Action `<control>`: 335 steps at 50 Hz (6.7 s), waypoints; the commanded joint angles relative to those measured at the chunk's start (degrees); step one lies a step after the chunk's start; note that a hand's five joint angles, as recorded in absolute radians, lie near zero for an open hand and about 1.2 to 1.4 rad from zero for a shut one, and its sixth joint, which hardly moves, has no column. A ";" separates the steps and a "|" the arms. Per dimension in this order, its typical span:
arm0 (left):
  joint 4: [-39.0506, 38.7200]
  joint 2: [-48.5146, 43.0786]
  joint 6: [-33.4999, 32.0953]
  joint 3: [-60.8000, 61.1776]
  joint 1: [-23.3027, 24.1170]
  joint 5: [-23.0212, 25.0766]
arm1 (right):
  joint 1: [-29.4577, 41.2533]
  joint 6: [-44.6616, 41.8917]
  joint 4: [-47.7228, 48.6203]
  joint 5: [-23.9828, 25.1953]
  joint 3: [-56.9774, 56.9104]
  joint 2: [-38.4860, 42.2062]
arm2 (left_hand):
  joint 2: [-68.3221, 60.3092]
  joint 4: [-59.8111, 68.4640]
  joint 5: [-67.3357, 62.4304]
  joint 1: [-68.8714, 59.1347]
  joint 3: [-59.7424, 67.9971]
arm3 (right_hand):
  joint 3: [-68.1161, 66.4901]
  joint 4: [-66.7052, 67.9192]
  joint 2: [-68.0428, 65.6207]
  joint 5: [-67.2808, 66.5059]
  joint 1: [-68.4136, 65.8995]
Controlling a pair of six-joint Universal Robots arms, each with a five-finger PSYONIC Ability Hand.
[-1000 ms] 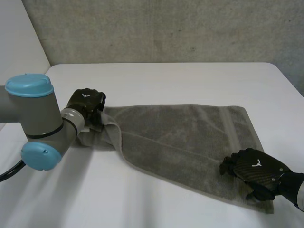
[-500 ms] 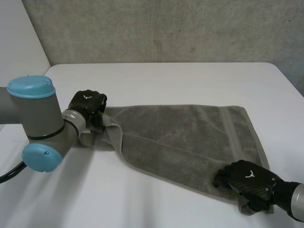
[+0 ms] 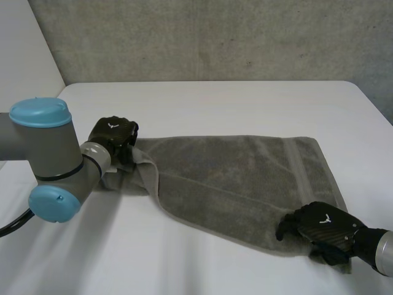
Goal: Fold the towel.
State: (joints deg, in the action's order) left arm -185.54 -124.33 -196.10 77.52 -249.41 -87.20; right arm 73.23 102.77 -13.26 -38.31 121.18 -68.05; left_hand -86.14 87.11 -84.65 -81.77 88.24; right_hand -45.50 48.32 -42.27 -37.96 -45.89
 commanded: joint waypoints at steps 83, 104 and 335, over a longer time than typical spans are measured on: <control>-11.86 -18.58 0.99 -18.98 0.33 -5.52 | 21.96 46.29 19.50 -20.66 -64.14 31.05 | 66.43 -67.40 74.94 62.07 -68.53 | 35.50 -38.32 32.27 37.96 35.89; -12.48 -12.44 0.54 -17.23 -1.86 -8.16 | 21.43 47.61 28.98 -27.43 -59.23 23.68 | 74.07 -75.04 82.59 69.71 -76.17 | 35.50 -38.32 32.27 37.96 35.89; -5.98 -2.67 -12.64 7.38 -7.23 4.67 | 12.64 45.24 23.54 -29.02 -31.01 12.42 | 46.32 -47.29 54.83 41.95 -48.42 | -34.50 31.68 -37.73 -32.04 -34.11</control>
State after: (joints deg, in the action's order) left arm -191.52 -128.51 -208.77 84.24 -256.79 -82.45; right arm 86.12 147.38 10.24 -67.57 89.87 -53.77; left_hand -44.48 44.56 -44.43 -44.53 44.45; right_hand -76.60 76.67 -75.80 -49.60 -61.51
